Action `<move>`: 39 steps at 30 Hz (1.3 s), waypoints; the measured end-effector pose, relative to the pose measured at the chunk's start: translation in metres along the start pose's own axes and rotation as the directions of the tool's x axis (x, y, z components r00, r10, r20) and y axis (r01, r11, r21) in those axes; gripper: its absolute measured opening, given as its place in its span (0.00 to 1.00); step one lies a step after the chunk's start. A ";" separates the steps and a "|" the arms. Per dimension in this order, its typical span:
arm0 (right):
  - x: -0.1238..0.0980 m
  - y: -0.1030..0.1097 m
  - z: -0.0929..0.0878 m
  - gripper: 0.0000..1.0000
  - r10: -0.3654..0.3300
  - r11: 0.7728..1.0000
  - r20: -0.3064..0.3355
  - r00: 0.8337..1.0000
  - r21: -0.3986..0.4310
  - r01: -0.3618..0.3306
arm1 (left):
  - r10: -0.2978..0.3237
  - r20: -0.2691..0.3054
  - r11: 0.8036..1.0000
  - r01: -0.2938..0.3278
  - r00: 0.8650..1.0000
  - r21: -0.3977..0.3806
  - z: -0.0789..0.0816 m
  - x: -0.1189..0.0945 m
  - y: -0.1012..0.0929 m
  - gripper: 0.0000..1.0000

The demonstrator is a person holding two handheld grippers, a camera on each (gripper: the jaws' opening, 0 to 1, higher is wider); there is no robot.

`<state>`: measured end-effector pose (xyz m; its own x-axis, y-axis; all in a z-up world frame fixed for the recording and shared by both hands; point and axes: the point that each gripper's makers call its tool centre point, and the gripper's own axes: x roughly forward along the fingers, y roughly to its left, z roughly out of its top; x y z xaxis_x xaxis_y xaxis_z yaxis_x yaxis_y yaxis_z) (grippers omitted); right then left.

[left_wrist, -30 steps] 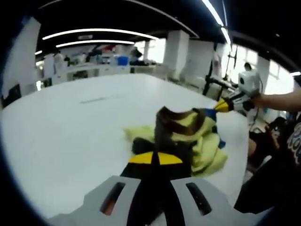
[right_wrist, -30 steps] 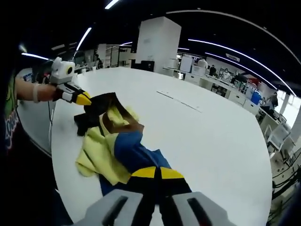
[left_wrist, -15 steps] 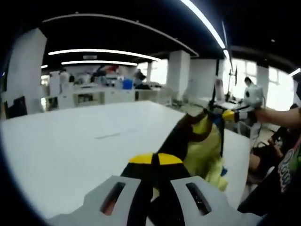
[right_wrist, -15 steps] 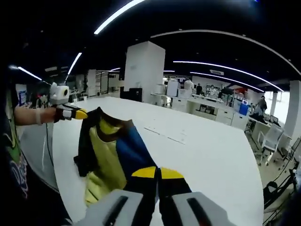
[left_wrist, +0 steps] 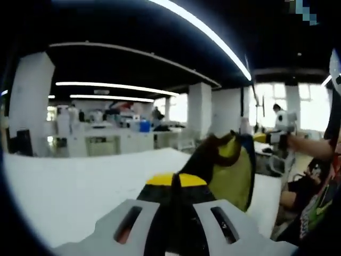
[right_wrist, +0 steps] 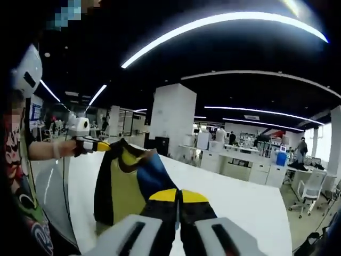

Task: Fold the garment on the visible template until the final outline fits inside the template.

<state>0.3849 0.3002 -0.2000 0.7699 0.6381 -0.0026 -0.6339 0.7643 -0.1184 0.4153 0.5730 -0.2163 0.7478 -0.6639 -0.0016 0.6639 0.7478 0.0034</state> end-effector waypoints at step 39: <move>0.176 -0.131 -0.279 0.00 0.023 0.963 -0.478 0.878 0.247 0.109 | -0.021 -0.496 0.943 -0.148 0.868 -0.299 -0.260 0.197 0.137 0.00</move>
<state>0.6236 0.2866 -0.4618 0.6965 0.5340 -0.4794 -0.5450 0.8282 0.1308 0.6542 0.5460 -0.4766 0.6355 -0.5903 -0.4978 0.5154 0.8043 -0.2958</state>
